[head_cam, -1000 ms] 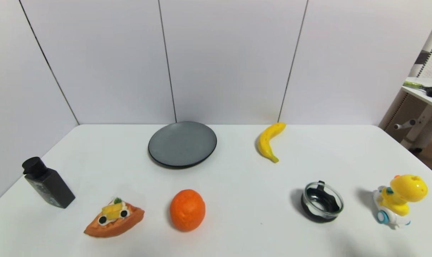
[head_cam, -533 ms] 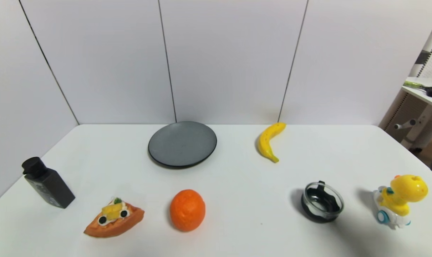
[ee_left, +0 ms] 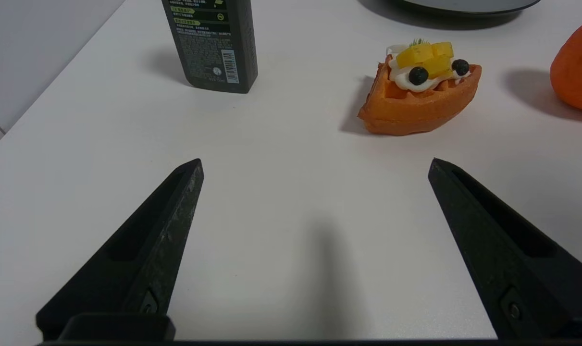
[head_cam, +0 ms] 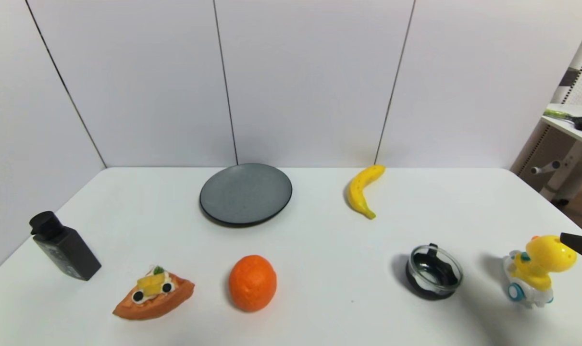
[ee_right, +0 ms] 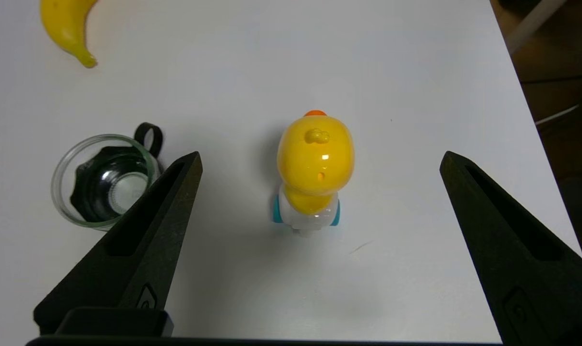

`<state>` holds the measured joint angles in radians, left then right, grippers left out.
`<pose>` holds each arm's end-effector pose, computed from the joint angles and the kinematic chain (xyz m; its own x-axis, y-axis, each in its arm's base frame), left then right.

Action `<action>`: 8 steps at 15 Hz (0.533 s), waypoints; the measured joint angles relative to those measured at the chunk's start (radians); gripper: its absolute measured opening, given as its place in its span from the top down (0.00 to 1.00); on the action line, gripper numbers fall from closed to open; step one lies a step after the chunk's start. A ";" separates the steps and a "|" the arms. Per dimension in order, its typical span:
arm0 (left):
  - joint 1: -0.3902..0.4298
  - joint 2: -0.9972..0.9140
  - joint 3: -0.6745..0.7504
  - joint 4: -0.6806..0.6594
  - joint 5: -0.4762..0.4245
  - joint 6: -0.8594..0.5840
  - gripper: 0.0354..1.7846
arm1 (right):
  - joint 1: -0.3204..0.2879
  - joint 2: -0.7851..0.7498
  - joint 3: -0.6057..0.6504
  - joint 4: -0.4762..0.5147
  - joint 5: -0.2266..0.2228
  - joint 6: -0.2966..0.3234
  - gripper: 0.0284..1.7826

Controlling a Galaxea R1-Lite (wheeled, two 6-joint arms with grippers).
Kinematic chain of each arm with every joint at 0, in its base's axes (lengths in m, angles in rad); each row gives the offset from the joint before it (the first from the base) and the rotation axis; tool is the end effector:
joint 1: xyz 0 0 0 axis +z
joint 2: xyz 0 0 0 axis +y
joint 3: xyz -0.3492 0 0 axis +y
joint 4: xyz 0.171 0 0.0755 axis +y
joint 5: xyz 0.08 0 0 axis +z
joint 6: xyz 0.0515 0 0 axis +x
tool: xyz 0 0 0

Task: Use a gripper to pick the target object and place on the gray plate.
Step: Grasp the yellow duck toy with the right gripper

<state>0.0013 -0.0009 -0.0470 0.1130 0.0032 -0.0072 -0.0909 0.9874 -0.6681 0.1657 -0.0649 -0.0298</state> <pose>-0.0508 0.0001 0.0747 0.9979 0.0045 -0.0651 -0.0050 1.0000 -0.0070 0.1092 -0.0133 0.2482 0.8733 -0.1447 -0.4652 0.1338 0.9894 -0.0566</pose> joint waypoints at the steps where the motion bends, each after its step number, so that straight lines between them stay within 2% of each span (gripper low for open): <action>1: 0.000 0.000 0.000 0.000 0.000 0.000 0.06 | -0.001 0.014 0.007 0.003 -0.015 0.000 0.04; 8: 0.000 0.000 0.000 0.000 0.000 0.000 0.06 | 0.006 0.065 0.128 -0.010 -0.019 -0.004 0.04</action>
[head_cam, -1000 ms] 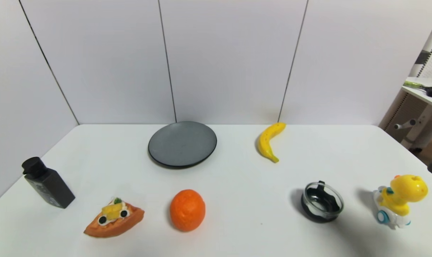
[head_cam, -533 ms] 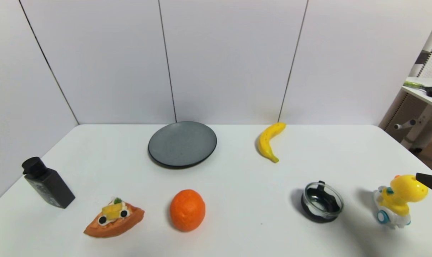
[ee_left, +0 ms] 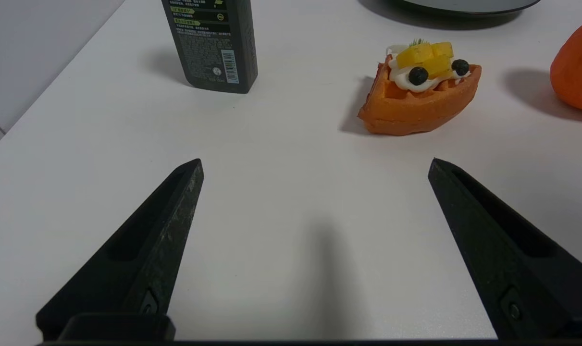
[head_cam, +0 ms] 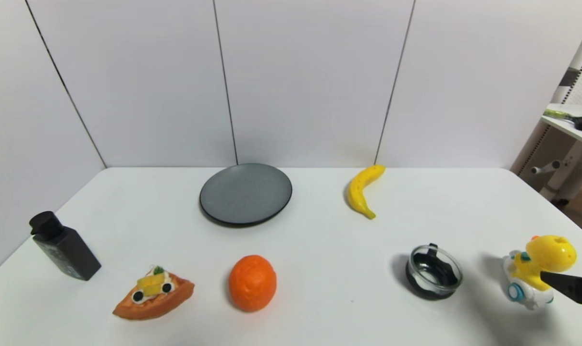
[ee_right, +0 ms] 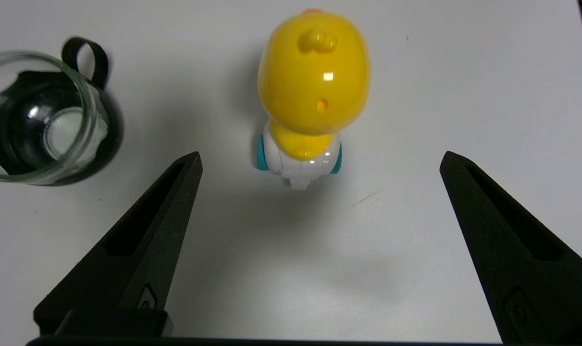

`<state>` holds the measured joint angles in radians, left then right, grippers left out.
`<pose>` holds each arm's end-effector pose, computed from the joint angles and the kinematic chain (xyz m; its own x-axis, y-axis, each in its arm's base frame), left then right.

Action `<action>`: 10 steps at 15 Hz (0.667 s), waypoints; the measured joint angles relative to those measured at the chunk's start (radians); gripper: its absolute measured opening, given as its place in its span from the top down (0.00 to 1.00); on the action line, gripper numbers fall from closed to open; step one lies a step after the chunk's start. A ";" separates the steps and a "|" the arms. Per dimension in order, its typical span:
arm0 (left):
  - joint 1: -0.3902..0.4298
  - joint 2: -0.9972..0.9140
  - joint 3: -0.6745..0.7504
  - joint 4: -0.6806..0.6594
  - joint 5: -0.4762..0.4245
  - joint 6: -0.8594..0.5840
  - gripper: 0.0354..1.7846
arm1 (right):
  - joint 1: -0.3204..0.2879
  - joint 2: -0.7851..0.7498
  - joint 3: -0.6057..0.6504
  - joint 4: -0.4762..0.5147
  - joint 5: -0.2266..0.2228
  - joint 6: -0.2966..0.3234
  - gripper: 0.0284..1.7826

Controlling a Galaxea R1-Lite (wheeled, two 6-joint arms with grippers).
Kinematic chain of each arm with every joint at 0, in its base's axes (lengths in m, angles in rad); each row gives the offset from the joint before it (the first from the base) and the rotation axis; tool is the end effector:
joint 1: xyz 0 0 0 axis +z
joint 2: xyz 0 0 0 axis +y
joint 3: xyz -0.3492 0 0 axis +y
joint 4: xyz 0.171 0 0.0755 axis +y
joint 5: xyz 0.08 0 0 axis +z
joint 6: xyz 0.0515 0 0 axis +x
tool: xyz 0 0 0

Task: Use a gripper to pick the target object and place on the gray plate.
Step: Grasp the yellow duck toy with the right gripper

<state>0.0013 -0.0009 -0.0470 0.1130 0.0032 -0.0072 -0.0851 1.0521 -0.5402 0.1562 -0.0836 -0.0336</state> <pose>-0.0508 0.0001 0.0747 0.9979 0.0045 -0.0651 -0.0050 1.0000 -0.0070 0.1152 -0.0141 0.2040 0.7723 -0.1497 -0.6173 0.1292 0.9885 -0.0781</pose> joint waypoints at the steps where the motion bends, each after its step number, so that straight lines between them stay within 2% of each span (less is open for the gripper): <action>1: 0.000 0.000 0.000 0.000 0.000 0.000 0.06 | 0.000 0.009 0.021 -0.014 -0.002 0.004 0.04; 3: 0.000 0.000 0.000 0.000 0.000 0.000 0.06 | -0.005 0.025 0.072 -0.081 -0.003 0.008 0.04; 10: 0.000 0.000 0.000 0.000 0.000 0.000 0.06 | -0.023 0.056 0.317 -0.488 -0.012 0.010 0.04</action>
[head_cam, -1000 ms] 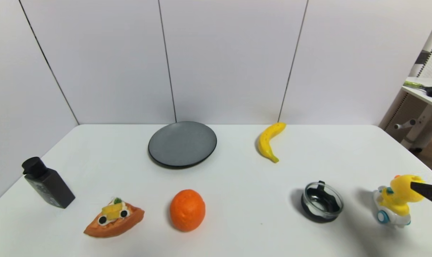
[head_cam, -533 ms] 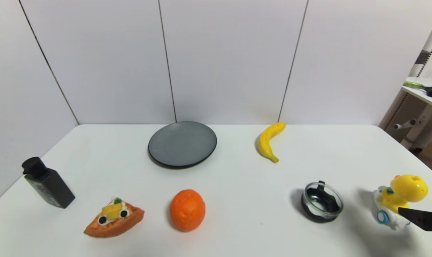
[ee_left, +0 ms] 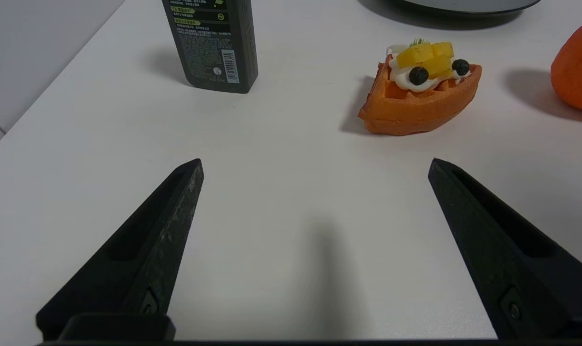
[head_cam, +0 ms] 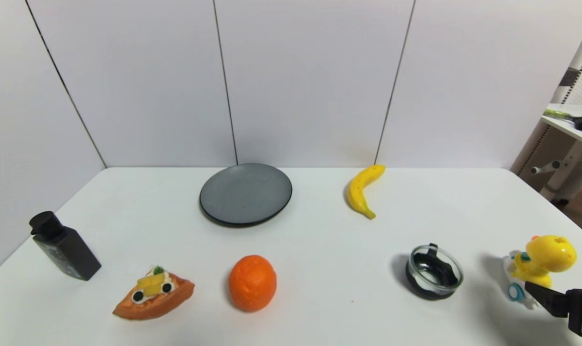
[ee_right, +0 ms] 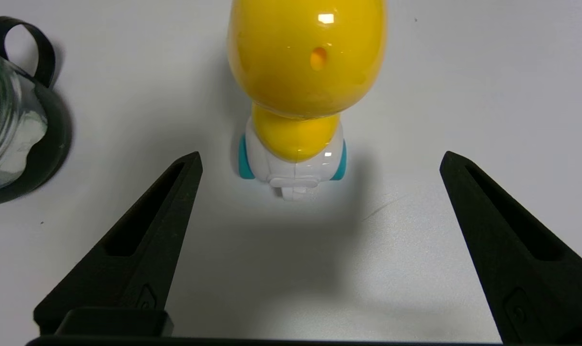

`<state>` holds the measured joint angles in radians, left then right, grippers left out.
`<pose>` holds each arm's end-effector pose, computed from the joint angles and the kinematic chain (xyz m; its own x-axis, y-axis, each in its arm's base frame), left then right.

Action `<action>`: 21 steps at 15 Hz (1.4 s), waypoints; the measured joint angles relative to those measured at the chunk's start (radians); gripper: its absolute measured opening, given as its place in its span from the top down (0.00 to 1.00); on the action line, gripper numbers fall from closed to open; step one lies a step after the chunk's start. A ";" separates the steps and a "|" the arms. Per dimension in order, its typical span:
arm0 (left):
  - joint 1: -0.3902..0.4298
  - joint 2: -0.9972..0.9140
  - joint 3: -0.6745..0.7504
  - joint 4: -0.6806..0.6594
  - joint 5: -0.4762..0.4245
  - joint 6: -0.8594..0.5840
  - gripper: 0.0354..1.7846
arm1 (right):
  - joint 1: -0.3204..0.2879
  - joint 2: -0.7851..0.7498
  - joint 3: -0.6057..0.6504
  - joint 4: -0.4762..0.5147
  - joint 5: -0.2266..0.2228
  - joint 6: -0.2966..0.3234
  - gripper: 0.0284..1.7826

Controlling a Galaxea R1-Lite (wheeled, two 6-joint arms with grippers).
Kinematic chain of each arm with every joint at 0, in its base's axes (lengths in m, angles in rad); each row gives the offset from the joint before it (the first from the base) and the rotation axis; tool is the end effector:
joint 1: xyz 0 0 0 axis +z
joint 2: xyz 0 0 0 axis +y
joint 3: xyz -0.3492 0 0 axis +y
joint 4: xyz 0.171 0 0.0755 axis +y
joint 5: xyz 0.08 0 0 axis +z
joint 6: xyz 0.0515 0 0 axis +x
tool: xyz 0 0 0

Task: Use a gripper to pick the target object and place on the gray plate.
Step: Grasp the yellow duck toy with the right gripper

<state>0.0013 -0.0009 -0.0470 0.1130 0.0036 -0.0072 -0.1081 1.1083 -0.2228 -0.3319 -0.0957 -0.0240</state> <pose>-0.0508 0.0001 0.0747 0.9979 0.0049 -0.0651 -0.0054 1.0000 -0.0070 0.1213 -0.0181 0.1589 0.8315 -0.1864 -0.5233 0.1756 0.9819 -0.0706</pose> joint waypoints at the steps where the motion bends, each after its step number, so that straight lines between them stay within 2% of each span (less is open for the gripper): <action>1: 0.000 0.000 0.000 0.000 0.000 0.000 0.06 | -0.003 0.000 0.036 -0.061 0.000 0.001 0.04; 8: 0.000 0.000 0.000 0.000 0.000 0.000 0.06 | -0.004 0.103 0.207 -0.418 0.003 0.003 0.04; 13: 0.000 0.000 0.000 0.000 0.000 0.000 0.06 | 0.000 0.206 0.221 -0.567 0.007 0.003 0.04; 18: 0.000 0.000 0.000 0.000 0.000 0.000 0.06 | -0.002 0.279 0.222 -0.638 0.009 0.003 0.04; 21: 0.000 0.000 0.000 0.000 0.000 0.000 0.06 | -0.003 0.309 0.220 -0.648 0.009 0.003 0.04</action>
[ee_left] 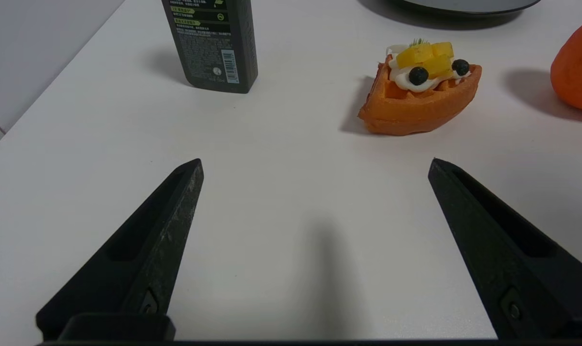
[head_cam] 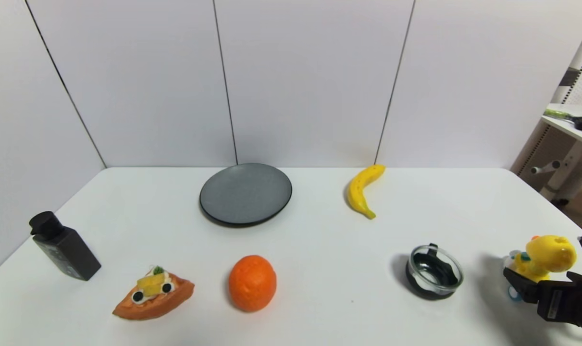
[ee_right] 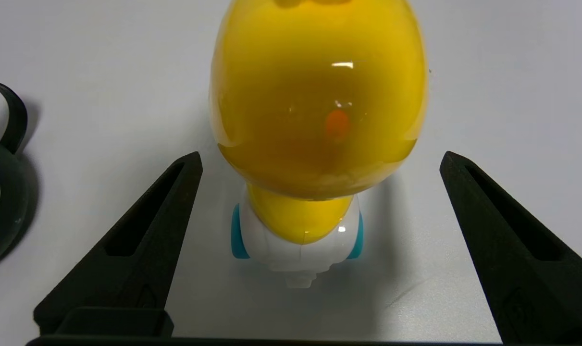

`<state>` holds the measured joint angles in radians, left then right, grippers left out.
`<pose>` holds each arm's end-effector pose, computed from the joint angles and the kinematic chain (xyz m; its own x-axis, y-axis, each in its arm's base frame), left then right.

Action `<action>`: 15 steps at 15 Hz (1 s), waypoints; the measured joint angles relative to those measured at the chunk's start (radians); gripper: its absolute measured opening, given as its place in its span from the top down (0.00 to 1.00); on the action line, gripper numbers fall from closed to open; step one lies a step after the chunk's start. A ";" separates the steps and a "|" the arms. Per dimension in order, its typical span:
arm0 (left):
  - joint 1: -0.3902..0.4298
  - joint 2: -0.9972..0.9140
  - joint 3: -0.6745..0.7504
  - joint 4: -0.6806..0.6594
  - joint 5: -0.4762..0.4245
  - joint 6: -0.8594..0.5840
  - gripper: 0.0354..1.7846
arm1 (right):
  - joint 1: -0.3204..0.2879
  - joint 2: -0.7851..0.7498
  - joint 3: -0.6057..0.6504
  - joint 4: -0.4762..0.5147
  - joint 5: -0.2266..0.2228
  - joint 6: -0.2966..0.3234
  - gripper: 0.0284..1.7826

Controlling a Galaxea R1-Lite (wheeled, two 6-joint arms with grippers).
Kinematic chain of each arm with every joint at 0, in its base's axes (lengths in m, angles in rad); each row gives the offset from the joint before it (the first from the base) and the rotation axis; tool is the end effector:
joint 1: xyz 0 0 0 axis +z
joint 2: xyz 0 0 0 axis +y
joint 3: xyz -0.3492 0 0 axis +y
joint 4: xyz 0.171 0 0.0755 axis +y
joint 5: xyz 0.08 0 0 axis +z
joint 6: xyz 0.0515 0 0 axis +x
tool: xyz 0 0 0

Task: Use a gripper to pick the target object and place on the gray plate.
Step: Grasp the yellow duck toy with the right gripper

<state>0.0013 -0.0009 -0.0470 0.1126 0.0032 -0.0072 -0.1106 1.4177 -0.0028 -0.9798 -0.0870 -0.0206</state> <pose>-0.0508 0.0001 0.0748 0.9979 0.0045 -0.0647 -0.0050 1.0000 -0.0070 0.1654 -0.0229 0.1326 0.8883 -0.1861 -0.4199 0.1796 0.9822 -0.0553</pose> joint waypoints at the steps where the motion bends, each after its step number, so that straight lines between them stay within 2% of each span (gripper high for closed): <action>1: 0.000 0.000 0.000 0.000 0.000 0.000 0.06 | -0.001 0.008 -0.004 -0.003 0.000 0.000 0.04; 11: 0.000 0.000 0.000 0.000 0.000 0.000 0.06 | -0.013 0.093 -0.070 -0.005 -0.002 -0.001 0.04; 15: 0.000 0.000 0.000 0.000 0.000 0.000 0.06 | -0.014 0.131 -0.084 -0.039 -0.001 -0.001 0.04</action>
<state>0.0013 -0.0009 -0.0470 0.1130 0.0028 -0.0072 -0.1251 1.5489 -0.0870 -1.0183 -0.0885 -0.0221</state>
